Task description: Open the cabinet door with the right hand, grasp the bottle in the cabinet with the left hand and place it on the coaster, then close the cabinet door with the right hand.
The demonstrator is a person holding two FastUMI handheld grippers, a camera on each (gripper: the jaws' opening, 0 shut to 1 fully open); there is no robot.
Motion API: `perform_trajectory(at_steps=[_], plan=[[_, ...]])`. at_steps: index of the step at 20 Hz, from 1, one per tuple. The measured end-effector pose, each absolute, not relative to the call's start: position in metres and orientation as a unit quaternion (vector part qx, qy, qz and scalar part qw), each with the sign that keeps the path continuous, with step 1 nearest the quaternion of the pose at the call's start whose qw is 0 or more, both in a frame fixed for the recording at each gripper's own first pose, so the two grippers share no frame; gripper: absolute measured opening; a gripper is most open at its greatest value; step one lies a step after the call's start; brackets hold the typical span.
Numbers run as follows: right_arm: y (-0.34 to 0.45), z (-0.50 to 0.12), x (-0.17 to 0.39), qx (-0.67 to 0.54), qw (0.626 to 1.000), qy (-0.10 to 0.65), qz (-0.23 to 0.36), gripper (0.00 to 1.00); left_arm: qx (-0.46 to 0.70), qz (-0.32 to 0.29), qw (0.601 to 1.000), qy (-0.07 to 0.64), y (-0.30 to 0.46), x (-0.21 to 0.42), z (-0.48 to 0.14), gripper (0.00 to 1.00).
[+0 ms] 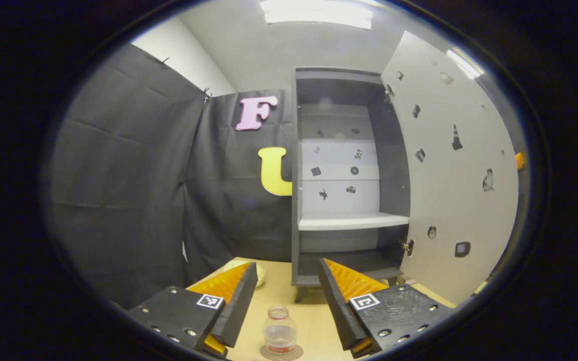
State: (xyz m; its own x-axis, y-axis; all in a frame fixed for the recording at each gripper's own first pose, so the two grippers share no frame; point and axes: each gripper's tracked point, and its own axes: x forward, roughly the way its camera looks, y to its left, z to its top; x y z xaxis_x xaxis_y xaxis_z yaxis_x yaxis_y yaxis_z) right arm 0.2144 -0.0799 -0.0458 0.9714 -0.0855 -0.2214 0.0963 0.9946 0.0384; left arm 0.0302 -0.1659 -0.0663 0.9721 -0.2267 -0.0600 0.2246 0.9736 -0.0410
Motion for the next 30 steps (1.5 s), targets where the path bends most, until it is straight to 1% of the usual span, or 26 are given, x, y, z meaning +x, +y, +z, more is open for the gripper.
perform_trajectory(at_steps=[1, 2, 4, 5, 6, 7, 8, 10, 11, 12, 13, 18, 19, 20, 21, 22, 23, 24, 25, 26, 27, 28, 29, 30], plan=[[-0.080, -0.039, 0.216, 0.031, 0.993, 0.106, -0.040, 0.96, -0.011, -0.109, 0.994, 0.030, -0.161, 0.027, -0.049, 0.72], [-0.081, -0.033, 0.217, 0.036, 0.993, 0.104, -0.035, 0.93, -0.004, -0.106, 0.994, 0.027, -0.157, 0.024, -0.034, 0.72], [-0.083, -0.021, 0.220, 0.042, 0.994, 0.098, -0.029, 0.93, 0.008, -0.105, 0.994, 0.020, -0.150, 0.017, -0.004, 0.73], [-0.083, -0.017, 0.221, 0.044, 0.994, 0.101, -0.027, 0.97, 0.011, -0.104, 0.994, 0.019, -0.147, 0.013, 0.009, 0.73], [-0.085, -0.015, 0.221, 0.044, 0.993, 0.104, -0.027, 0.98, 0.013, -0.103, 0.994, 0.020, -0.142, 0.009, 0.019, 0.73], [-0.085, -0.012, 0.221, 0.042, 0.993, 0.107, -0.026, 0.98, 0.013, -0.102, 0.994, 0.023, -0.138, 0.006, 0.027, 0.76], [-0.084, -0.010, 0.223, 0.041, 0.993, 0.109, -0.026, 0.98, 0.014, -0.099, 0.995, 0.027, -0.133, 0.006, 0.033, 0.73], [-0.078, -0.008, 0.226, 0.041, 0.992, 0.116, -0.020, 0.98, 0.016, -0.094, 0.995, 0.036, -0.124, 0.004, 0.043, 0.73], [-0.075, -0.007, 0.226, 0.039, 0.992, 0.120, -0.019, 0.98, 0.016, -0.094, 0.995, 0.040, -0.120, 0.007, 0.048, 0.76], [-0.073, -0.008, 0.226, 0.037, 0.991, 0.124, -0.020, 0.98, 0.018, -0.095, 0.994, 0.041, -0.116, 0.009, 0.052, 0.73], [-0.070, -0.008, 0.226, 0.033, 0.991, 0.126, -0.021, 0.98, 0.022, -0.094, 0.994, 0.041, -0.111, 0.011, 0.055, 0.73], [-0.056, -0.015, 0.229, 0.013, 0.990, 0.139, -0.033, 0.98, 0.036, -0.094, 0.995, 0.028, -0.087, 0.020, 0.062, 0.73], [-0.054, -0.016, 0.229, 0.010, 0.989, 0.143, -0.035, 0.93, 0.033, -0.094, 0.995, 0.030, -0.083, 0.023, 0.061, 0.73], [-0.051, -0.018, 0.230, 0.009, 0.989, 0.144, -0.036, 0.93, 0.026, -0.095, 0.995, 0.030, -0.080, 0.026, 0.059, 0.73], [-0.047, -0.018, 0.231, 0.010, 0.989, 0.146, -0.037, 0.98, 0.019, -0.094, 0.995, 0.033, -0.076, 0.029, 0.057, 0.73], [-0.047, -0.020, 0.232, 0.007, 0.988, 0.149, -0.045, 0.98, 0.014, -0.091, 0.995, 0.037, -0.071, 0.032, 0.053, 0.73], [-0.049, -0.020, 0.233, 0.004, 0.987, 0.150, -0.051, 0.92, 0.010, -0.090, 0.995, 0.039, -0.065, 0.036, 0.050, 0.73], [-0.049, -0.020, 0.233, 0.004, 0.987, 0.150, -0.057, 0.96, 0.006, -0.088, 0.995, 0.042, -0.062, 0.037, 0.047, 0.73], [-0.049, -0.020, 0.233, 0.006, 0.987, 0.149, -0.062, 0.92, 0.004, -0.088, 0.995, 0.044, -0.058, 0.040, 0.044, 0.76], [-0.049, -0.020, 0.232, 0.006, 0.986, 0.149, -0.068, 0.92, 0.003, -0.088, 0.995, 0.044, -0.054, 0.043, 0.043, 0.73], [-0.048, -0.020, 0.232, 0.006, 0.986, 0.148, -0.072, 0.92, 0.003, -0.086, 0.995, 0.045, -0.051, 0.045, 0.042, 0.76], [-0.048, -0.020, 0.231, 0.005, 0.986, 0.147, -0.077, 0.96, 0.003, -0.086, 0.995, 0.045, -0.047, 0.047, 0.041, 0.74], [-0.047, -0.019, 0.230, 0.003, 0.986, 0.147, -0.081, 0.92, 0.001, -0.086, 0.995, 0.044, -0.045, 0.050, 0.041, 0.73], [-0.046, -0.018, 0.231, 0.000, 0.986, 0.145, -0.085, 0.96, -0.001, -0.087, 0.995, 0.044, -0.044, 0.052, 0.041, 0.73]])
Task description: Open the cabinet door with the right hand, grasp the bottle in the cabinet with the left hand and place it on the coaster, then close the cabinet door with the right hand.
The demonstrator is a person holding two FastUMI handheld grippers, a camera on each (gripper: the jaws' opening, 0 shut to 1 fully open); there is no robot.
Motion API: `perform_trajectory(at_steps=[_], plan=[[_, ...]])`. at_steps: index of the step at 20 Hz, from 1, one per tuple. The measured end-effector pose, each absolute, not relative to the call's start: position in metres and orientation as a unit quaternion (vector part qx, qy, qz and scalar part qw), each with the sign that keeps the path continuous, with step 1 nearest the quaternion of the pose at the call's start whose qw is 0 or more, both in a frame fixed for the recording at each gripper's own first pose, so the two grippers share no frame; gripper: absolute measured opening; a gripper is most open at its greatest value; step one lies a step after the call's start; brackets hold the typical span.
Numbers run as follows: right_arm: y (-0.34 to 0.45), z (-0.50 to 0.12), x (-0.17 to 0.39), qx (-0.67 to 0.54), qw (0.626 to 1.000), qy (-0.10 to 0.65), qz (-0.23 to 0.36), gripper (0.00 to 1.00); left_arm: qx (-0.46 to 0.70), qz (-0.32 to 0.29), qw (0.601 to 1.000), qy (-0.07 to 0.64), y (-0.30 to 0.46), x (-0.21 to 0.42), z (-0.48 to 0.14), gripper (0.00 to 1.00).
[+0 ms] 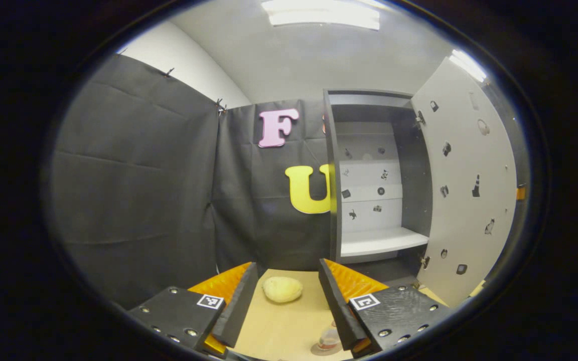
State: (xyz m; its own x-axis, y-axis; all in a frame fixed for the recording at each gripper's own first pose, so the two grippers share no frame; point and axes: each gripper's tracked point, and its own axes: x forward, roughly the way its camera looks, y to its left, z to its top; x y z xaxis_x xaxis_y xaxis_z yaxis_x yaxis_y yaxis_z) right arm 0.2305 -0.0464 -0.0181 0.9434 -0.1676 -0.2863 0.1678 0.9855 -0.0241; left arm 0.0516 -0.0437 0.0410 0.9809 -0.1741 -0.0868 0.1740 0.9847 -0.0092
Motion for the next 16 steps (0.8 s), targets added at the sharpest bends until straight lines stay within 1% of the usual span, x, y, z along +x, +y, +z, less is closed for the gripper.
perform_trajectory(at_steps=[2, 3, 4, 5, 6, 7, 9, 10, 13, 14, 16], plan=[[-0.045, -0.017, 0.230, -0.006, 0.985, 0.144, -0.091, 0.96, -0.003, -0.091, 0.995, 0.041, -0.041, 0.055, 0.041, 0.73], [-0.043, -0.016, 0.230, -0.009, 0.985, 0.144, -0.093, 0.96, -0.004, -0.092, 0.995, 0.040, -0.039, 0.058, 0.041, 0.76], [-0.041, -0.016, 0.230, -0.010, 0.985, 0.143, -0.095, 0.96, -0.005, -0.094, 0.995, 0.041, -0.037, 0.059, 0.041, 0.73], [-0.039, -0.016, 0.230, -0.010, 0.985, 0.144, -0.096, 0.96, -0.006, -0.095, 0.995, 0.041, -0.036, 0.060, 0.040, 0.76], [-0.034, -0.017, 0.226, -0.010, 0.985, 0.144, -0.097, 0.96, -0.008, -0.097, 0.994, 0.041, -0.034, 0.060, 0.038, 0.76], [-0.028, -0.016, 0.223, -0.012, 0.985, 0.144, -0.096, 0.96, -0.010, -0.098, 0.994, 0.041, -0.032, 0.062, 0.037, 0.73], [-0.024, -0.014, 0.218, -0.014, 0.985, 0.144, -0.097, 0.96, -0.012, -0.099, 0.994, 0.040, -0.026, 0.064, 0.036, 0.73], [-0.022, -0.015, 0.219, -0.015, 0.984, 0.145, -0.099, 0.92, -0.013, -0.099, 0.994, 0.041, -0.021, 0.064, 0.035, 0.73], [-0.013, -0.014, 0.221, -0.016, 0.984, 0.146, -0.097, 0.92, -0.016, -0.100, 0.994, 0.038, -0.013, 0.067, 0.035, 0.73], [-0.009, -0.015, 0.221, -0.014, 0.984, 0.147, -0.095, 0.96, -0.017, -0.099, 0.994, 0.037, -0.010, 0.068, 0.034, 0.73], [-0.004, -0.015, 0.221, -0.014, 0.985, 0.148, -0.093, 0.96, -0.021, -0.099, 0.994, 0.037, -0.004, 0.069, 0.032, 0.73]])
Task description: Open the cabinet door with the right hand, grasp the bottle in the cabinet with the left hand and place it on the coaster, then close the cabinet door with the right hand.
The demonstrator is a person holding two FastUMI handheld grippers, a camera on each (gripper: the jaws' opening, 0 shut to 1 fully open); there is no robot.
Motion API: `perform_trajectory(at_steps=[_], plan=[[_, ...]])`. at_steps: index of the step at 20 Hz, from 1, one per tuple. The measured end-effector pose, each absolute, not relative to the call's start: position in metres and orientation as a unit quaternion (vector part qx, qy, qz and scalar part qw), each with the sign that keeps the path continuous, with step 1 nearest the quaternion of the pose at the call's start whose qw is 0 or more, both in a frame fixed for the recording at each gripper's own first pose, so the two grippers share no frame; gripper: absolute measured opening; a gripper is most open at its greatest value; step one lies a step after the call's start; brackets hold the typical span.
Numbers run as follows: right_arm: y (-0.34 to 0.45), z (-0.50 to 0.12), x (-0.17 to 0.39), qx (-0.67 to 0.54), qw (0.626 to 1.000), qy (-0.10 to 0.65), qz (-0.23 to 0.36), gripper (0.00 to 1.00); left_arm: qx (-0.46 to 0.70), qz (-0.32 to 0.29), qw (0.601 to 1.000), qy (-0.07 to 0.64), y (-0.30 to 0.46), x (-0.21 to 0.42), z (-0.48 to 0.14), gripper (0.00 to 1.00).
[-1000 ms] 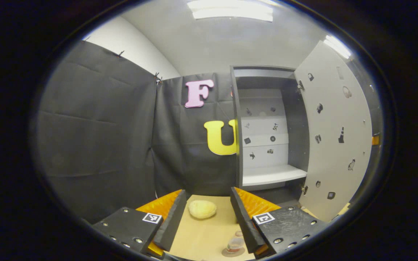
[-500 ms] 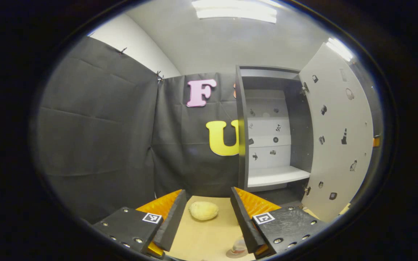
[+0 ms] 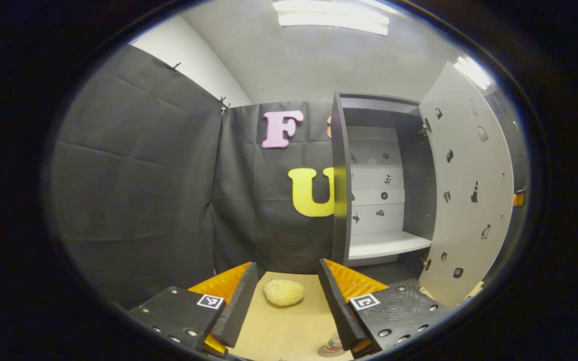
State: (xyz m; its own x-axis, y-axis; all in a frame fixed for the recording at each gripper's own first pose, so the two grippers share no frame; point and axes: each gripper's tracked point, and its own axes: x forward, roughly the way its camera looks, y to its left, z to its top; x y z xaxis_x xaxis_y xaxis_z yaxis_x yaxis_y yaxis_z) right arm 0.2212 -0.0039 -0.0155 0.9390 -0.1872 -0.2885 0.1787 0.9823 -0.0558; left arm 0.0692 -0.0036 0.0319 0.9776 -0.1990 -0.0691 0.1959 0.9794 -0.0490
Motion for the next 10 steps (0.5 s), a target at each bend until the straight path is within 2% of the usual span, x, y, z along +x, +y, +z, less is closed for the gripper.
perform_trajectory(at_steps=[3, 4, 5, 7, 8, 9, 10], plan=[[0.004, -0.015, 0.222, -0.018, 0.984, 0.149, -0.092, 0.96, -0.029, -0.097, 0.994, 0.039, 0.006, 0.072, 0.029, 0.73], [0.007, -0.016, 0.222, -0.017, 0.985, 0.149, -0.090, 0.92, -0.032, -0.098, 0.994, 0.039, 0.010, 0.073, 0.028, 0.73], [0.011, -0.016, 0.221, -0.016, 0.985, 0.150, -0.089, 0.96, -0.033, -0.097, 0.994, 0.039, 0.012, 0.073, 0.029, 0.73], [0.015, -0.015, 0.222, -0.018, 0.985, 0.151, -0.086, 0.96, -0.032, -0.097, 0.994, 0.037, 0.015, 0.074, 0.026, 0.73], [0.019, -0.015, 0.221, -0.019, 0.985, 0.152, -0.084, 0.92, -0.031, -0.096, 0.994, 0.037, 0.017, 0.075, 0.025, 0.73], [0.024, -0.016, 0.222, -0.020, 0.985, 0.152, -0.081, 0.96, -0.031, -0.096, 0.994, 0.036, 0.019, 0.075, 0.025, 0.73], [0.027, -0.018, 0.223, -0.020, 0.985, 0.153, -0.079, 0.96, -0.032, -0.096, 0.994, 0.036, 0.021, 0.075, 0.024, 0.73]])
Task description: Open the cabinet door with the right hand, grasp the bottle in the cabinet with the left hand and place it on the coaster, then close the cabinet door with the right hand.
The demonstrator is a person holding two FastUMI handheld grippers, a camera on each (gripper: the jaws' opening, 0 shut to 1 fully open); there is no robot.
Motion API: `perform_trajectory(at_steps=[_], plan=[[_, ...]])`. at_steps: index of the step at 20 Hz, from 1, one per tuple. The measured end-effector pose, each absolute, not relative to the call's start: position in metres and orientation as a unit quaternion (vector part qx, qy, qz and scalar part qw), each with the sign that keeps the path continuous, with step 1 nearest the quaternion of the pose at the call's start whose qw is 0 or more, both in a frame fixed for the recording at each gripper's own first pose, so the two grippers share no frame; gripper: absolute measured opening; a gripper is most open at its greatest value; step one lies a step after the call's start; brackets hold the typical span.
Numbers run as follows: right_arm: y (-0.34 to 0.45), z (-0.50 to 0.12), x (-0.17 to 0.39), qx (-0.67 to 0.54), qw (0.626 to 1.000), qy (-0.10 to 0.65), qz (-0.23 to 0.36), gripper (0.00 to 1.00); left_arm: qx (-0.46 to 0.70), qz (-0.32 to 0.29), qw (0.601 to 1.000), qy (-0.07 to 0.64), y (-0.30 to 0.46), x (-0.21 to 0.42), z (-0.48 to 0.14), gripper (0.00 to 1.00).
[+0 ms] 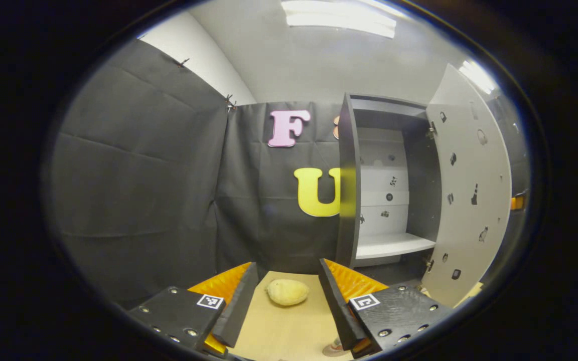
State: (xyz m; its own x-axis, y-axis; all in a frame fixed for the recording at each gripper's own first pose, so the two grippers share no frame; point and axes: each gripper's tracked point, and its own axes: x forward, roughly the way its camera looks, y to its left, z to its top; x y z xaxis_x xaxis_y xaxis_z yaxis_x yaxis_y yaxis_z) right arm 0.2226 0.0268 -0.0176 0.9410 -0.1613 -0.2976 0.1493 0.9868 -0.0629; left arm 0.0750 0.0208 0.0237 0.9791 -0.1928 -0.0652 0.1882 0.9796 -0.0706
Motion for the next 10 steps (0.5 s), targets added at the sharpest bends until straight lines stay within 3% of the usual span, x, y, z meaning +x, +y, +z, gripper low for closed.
perform_trajectory(at_steps=[2, 3, 4, 6, 7, 8, 10], plan=[[0.035, -0.017, 0.222, -0.020, 0.985, 0.153, -0.074, 0.96, -0.035, -0.095, 0.994, 0.038, 0.028, 0.076, 0.020, 0.73], [0.040, -0.017, 0.222, -0.021, 0.986, 0.153, -0.070, 0.92, -0.036, -0.094, 0.994, 0.040, 0.031, 0.078, 0.019, 0.76], [0.043, -0.018, 0.224, -0.022, 0.986, 0.153, -0.066, 0.96, -0.037, -0.093, 0.994, 0.040, 0.033, 0.082, 0.023, 0.73], [0.055, -0.020, 0.228, -0.021, 0.986, 0.153, -0.057, 0.96, -0.037, -0.094, 0.994, 0.040, 0.036, 0.084, 0.020, 0.73], [0.061, -0.019, 0.229, -0.020, 0.987, 0.153, -0.053, 0.92, -0.036, -0.094, 0.994, 0.040, 0.038, 0.086, 0.019, 0.73], [0.067, -0.019, 0.229, -0.018, 0.987, 0.152, -0.049, 0.96, -0.035, -0.094, 0.994, 0.040, 0.039, 0.086, 0.019, 0.73], [0.078, -0.020, 0.234, -0.015, 0.988, 0.150, -0.039, 0.96, -0.034, -0.093, 0.994, 0.040, 0.042, 0.089, 0.018, 0.73]])
